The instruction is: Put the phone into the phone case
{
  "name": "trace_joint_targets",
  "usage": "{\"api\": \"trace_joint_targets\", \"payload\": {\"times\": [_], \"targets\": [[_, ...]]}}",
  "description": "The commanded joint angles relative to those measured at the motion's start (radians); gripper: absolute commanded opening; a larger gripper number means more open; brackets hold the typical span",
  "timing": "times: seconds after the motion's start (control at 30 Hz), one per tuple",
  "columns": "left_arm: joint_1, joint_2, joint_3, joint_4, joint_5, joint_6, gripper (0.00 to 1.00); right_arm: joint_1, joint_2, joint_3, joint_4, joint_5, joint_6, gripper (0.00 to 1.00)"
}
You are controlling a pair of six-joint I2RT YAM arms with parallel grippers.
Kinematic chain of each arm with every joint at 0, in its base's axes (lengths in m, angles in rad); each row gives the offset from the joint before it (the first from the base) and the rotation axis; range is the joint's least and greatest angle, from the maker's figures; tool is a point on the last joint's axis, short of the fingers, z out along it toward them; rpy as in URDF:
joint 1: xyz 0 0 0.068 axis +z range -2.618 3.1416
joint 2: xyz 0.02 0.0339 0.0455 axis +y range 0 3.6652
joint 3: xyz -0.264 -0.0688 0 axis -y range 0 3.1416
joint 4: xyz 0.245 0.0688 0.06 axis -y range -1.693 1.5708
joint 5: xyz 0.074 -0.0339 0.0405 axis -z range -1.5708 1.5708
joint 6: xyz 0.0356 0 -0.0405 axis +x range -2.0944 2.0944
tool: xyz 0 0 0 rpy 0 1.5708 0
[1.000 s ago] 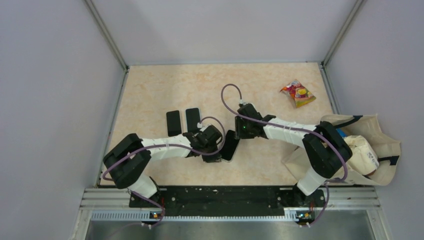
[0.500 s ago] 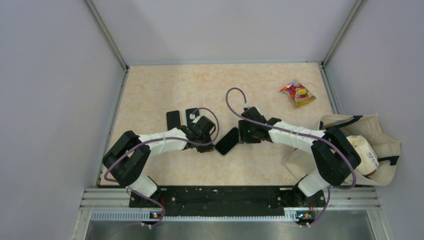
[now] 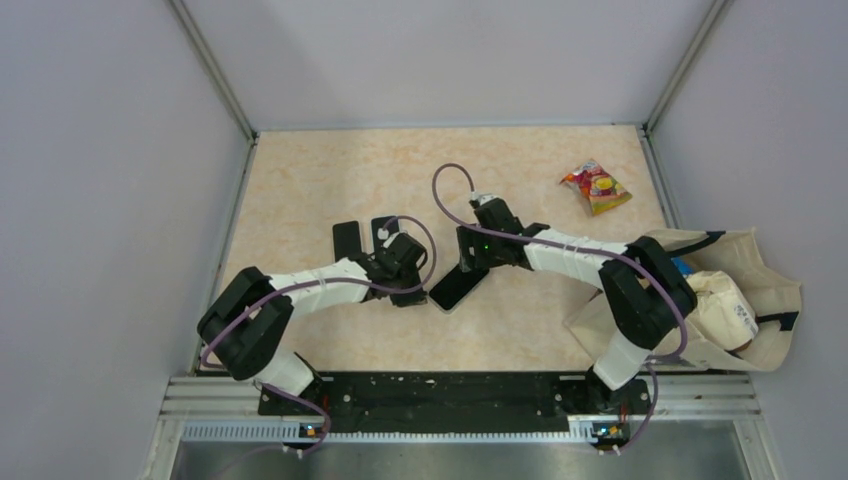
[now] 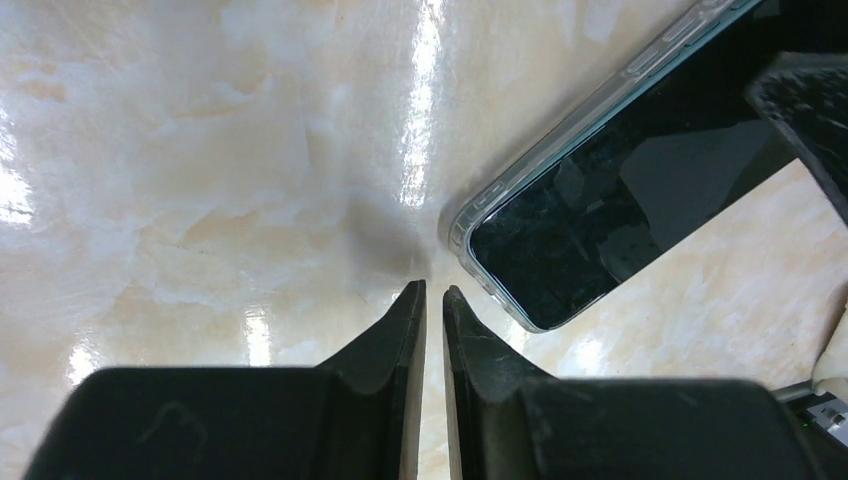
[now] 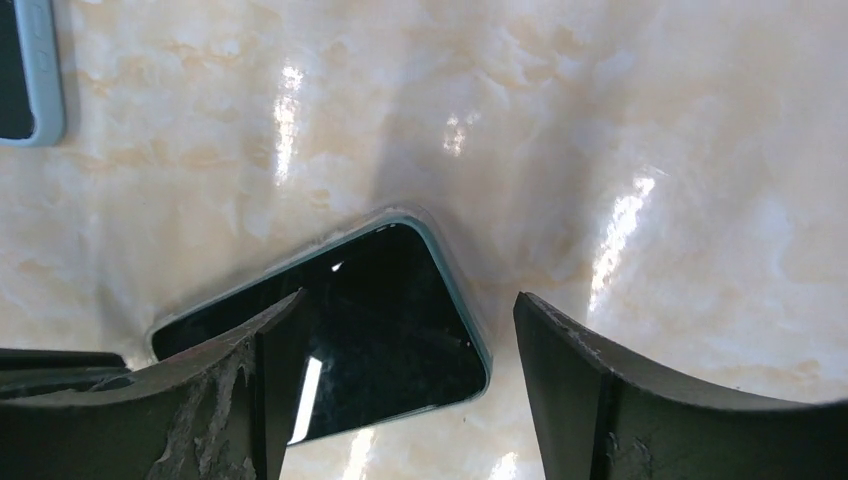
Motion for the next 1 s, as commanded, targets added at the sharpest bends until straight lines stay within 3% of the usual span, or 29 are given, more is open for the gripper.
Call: {"api": "trace_joint_targets", "payload": {"times": [0.0, 0.23, 0.5, 0.97], "targets": [[0.003, -0.035, -0.018, 0.035, 0.027, -0.007, 0.16, -0.01, 0.062, 0.049, 0.064, -0.044, -0.066, 0.76], [0.005, -0.017, -0.035, 0.066, 0.059, -0.015, 0.16, -0.01, 0.074, 0.019, 0.101, -0.137, -0.042, 0.8], [0.025, -0.009, -0.038, 0.069, 0.055, 0.005, 0.16, 0.017, -0.034, -0.101, 0.139, -0.139, 0.04, 0.77], [0.091, -0.013, -0.028, 0.041, 0.065, 0.064, 0.16, 0.154, -0.208, -0.229, 0.04, 0.019, 0.25, 0.75]]}}
